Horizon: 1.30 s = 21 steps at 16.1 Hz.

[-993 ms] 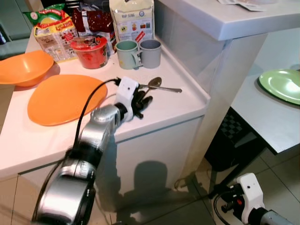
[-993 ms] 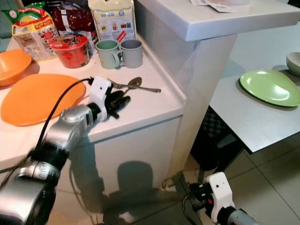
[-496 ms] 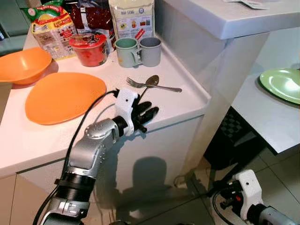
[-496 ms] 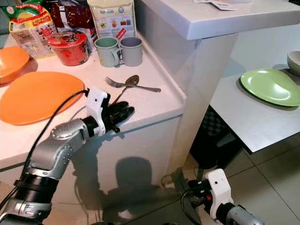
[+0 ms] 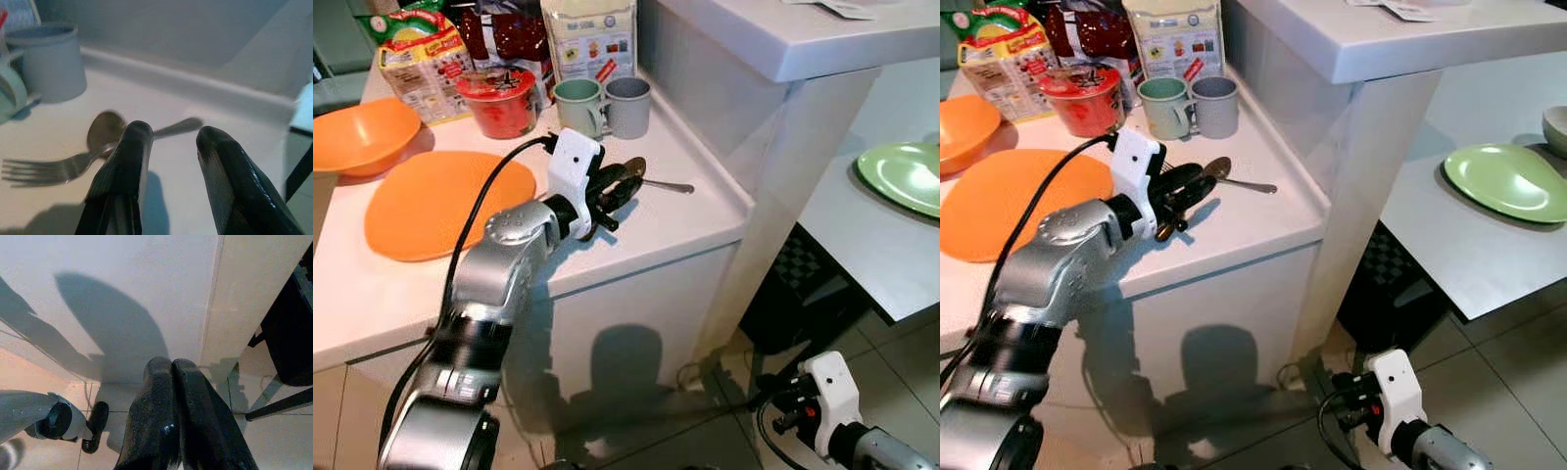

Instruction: Setting the table

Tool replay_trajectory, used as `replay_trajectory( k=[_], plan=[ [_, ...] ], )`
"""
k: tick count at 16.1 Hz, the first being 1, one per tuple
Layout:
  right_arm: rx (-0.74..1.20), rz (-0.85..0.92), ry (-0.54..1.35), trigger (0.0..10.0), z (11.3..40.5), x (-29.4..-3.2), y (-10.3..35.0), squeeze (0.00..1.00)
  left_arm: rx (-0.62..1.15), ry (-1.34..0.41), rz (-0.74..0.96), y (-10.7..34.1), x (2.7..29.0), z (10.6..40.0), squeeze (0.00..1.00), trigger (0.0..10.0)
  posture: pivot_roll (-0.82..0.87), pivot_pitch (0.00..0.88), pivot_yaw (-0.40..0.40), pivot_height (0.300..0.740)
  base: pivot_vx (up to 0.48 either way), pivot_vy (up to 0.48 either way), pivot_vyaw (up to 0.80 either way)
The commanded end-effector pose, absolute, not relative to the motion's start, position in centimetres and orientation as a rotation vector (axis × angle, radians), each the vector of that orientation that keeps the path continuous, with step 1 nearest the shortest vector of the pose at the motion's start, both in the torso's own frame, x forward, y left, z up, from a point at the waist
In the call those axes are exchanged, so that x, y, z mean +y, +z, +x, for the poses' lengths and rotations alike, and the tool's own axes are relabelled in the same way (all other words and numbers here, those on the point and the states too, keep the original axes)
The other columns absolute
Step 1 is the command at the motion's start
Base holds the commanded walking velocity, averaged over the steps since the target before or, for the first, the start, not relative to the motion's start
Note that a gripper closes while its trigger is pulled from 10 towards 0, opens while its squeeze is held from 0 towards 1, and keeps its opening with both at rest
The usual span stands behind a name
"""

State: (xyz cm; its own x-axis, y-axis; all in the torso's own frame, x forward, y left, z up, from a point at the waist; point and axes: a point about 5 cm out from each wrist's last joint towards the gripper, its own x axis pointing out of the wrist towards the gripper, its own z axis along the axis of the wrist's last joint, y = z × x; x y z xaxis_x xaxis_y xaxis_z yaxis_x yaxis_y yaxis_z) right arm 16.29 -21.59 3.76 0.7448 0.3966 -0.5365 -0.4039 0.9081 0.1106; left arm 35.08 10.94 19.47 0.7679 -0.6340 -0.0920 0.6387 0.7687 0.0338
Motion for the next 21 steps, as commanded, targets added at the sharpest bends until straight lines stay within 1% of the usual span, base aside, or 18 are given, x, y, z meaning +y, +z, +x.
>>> replay_trajectory(
  k=[1,5,6,9,13,14,15,16,21],
  plan=[
    [0.592,-0.010,0.440,10.0,16.3,-21.9,3.8,0.00,0.091,-0.674,0.101,19.1,11.0,36.0,0.00,10.0,-0.10,0.062,0.031,0.740,0.000,0.000,0.00],
    [0.596,-0.009,0.429,10.0,16.1,-21.9,3.8,0.00,0.154,-0.617,0.139,17.2,11.9,37.8,0.00,10.0,-0.12,0.063,0.040,0.740,0.000,0.000,0.00],
    [0.596,-0.009,0.427,10.0,16.1,-21.9,3.8,0.00,0.154,-0.606,0.136,17.1,12.1,38.0,0.00,0.0,-0.12,0.061,0.039,0.740,0.000,0.000,0.00],
    [0.599,-0.009,0.421,10.0,15.9,-21.9,3.8,0.00,0.146,-0.591,0.132,16.8,12.5,38.4,0.00,0.0,-0.13,0.060,0.040,0.740,0.000,0.000,0.00],
    [0.605,-0.008,0.421,10.0,15.7,-21.7,3.7,0.00,0.133,-0.612,0.147,16.6,12.2,38.5,0.00,0.0,-0.13,0.058,0.040,0.740,0.000,0.000,0.00],
    [0.605,-0.009,0.422,10.0,15.6,-21.7,3.6,0.00,0.150,-0.613,0.177,16.3,12.2,38.6,0.00,9.6,-0.13,0.056,0.041,0.740,0.000,0.000,0.00],
    [0.605,-0.009,0.422,10.0,15.6,-21.7,3.6,0.00,0.145,-0.616,0.185,16.4,12.2,38.6,0.00,10.0,-0.13,0.056,0.041,0.740,0.000,0.000,0.00],
    [0.605,-0.010,0.421,10.0,15.6,-21.6,3.6,0.00,0.125,-0.600,0.201,16.5,12.2,38.8,1.00,10.0,-0.13,0.056,0.041,0.740,0.000,0.000,0.00],
    [0.605,-0.009,0.420,10.0,15.7,-21.5,3.6,0.00,0.125,-0.592,0.202,16.4,12.3,38.9,1.00,10.0,-0.13,0.055,0.043,0.740,0.000,0.000,0.00]
  ],
)
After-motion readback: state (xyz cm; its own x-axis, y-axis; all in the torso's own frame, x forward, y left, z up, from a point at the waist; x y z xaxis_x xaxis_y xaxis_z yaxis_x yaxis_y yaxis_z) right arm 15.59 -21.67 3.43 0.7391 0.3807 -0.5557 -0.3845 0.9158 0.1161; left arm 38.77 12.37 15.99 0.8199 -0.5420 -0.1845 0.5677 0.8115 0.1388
